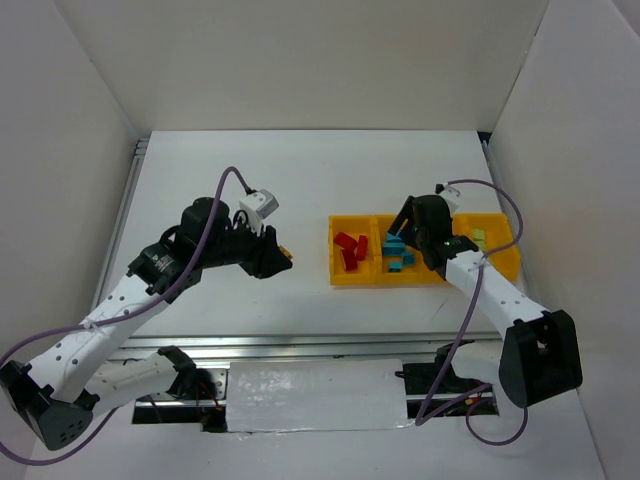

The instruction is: Sort the legos into containers by color

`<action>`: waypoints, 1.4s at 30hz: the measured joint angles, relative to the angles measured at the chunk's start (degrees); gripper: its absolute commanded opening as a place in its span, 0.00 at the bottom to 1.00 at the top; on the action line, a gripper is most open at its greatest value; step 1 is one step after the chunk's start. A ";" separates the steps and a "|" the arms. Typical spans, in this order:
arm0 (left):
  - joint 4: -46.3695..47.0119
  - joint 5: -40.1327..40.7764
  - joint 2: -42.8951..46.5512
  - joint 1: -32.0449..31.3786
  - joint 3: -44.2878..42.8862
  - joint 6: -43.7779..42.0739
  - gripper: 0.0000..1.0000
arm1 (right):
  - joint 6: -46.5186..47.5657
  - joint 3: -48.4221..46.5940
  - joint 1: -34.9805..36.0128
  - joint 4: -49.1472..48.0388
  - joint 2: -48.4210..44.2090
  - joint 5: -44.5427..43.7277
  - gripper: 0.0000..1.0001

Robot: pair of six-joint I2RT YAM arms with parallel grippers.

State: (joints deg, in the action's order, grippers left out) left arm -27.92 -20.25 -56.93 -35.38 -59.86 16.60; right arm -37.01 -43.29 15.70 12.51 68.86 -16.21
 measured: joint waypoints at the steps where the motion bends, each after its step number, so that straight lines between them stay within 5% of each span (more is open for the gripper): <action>1: -0.02 -0.04 -0.04 0.00 0.00 0.00 0.00 | 0.11 0.00 0.00 0.00 0.02 0.39 0.85; 11: 0.28 -4.17 -0.13 0.00 0.13 -0.04 0.00 | 1.40 -1.62 0.02 0.37 1.16 5.05 0.90; 17: 4.11 -20.31 -1.07 0.04 1.66 -0.20 0.00 | 5.31 -0.50 1.77 -3.78 -8.46 29.33 0.88; 20: 7.06 -28.63 -1.05 0.04 3.30 0.33 0.00 | 8.24 0.22 8.28 -8.57 -13.99 42.14 0.94; 24: 10.97 -34.88 -1.07 0.02 4.70 1.77 0.00 | 8.63 0.33 19.10 -11.45 -19.32 51.21 0.93; 27: 11.58 -37.24 -1.11 0.02 4.79 1.33 0.00 | 2.51 -0.50 19.78 -11.65 -19.54 50.86 0.88; 30: 10.14 -34.53 -1.03 -0.28 4.68 -0.35 0.00 | -6.12 -1.01 21.03 -10.97 -18.73 46.93 0.88; 42: 1.79 -2.03 0.04 -9.33 3.85 -11.17 0.00 | -23.74 3.06 32.52 -7.54 -20.96 34.95 0.86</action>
State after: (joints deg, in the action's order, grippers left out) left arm -26.13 -22.28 -56.88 -44.71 -56.01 5.43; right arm -60.75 -40.23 48.23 4.97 47.90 18.74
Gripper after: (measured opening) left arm 0.479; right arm 0.865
